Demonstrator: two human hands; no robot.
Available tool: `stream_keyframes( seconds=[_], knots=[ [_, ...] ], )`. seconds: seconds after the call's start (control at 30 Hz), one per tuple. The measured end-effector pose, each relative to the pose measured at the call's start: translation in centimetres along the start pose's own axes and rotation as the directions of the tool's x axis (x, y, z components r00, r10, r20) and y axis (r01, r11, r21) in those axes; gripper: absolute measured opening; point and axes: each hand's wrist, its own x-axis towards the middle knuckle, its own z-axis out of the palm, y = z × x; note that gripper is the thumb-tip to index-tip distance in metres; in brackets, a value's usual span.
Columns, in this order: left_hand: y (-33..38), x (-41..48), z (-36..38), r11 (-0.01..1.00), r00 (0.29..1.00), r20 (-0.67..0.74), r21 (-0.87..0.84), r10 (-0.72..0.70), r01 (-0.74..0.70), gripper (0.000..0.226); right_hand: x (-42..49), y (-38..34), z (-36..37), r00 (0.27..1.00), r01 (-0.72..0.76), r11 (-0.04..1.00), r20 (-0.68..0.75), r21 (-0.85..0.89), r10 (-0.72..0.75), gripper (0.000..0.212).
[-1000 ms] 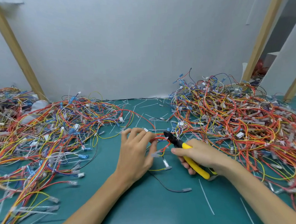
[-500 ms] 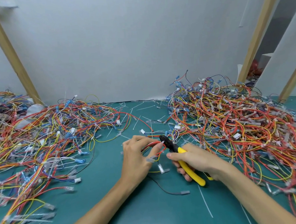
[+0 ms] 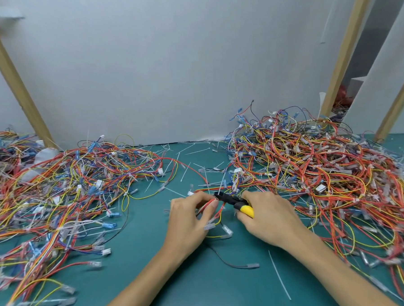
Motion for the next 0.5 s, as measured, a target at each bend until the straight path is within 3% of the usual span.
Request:
stream_keyframes(
  seconds=[0.17,0.33,0.5],
  knots=[
    [-0.3,-0.1,0.3,0.966,0.993,0.104,0.247,0.052,-0.076,0.032,0.5,1.2,0.3,0.994,0.110,0.993,-0.021,-0.033,-0.111,0.023],
    [-0.4,-0.3,0.2,0.922,0.985,0.163,0.369,0.063,-0.120,0.025,0.6,1.7,0.7,0.983,0.181,0.983,0.018,-0.029,-0.181,0.024],
    [-0.7,-0.1,-0.7,0.854,0.972,0.173,0.469,0.162,-0.225,0.023,0.4,1.6,1.0,0.977,0.214,0.977,0.017,0.003,-0.214,0.022]
  ],
)
